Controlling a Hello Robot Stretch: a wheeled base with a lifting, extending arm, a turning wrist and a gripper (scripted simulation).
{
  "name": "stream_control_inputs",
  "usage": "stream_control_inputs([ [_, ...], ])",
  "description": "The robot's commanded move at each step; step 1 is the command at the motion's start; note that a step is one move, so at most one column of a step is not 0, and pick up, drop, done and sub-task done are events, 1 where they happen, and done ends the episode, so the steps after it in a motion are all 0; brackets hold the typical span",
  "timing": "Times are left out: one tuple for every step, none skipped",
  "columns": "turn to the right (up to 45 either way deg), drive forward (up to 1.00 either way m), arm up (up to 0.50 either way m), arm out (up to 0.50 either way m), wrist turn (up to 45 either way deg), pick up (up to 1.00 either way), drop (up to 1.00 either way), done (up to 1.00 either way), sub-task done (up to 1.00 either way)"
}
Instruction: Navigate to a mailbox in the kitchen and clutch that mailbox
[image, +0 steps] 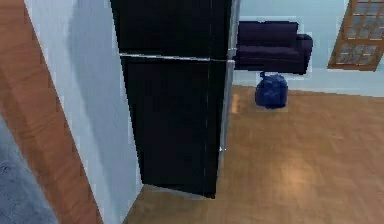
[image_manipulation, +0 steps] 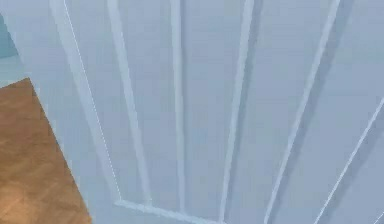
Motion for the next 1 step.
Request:
stream_control_inputs([
  [0.0,0.45,0.0,0.0,0.0,0.0,0.0,0.0,0.0],
])
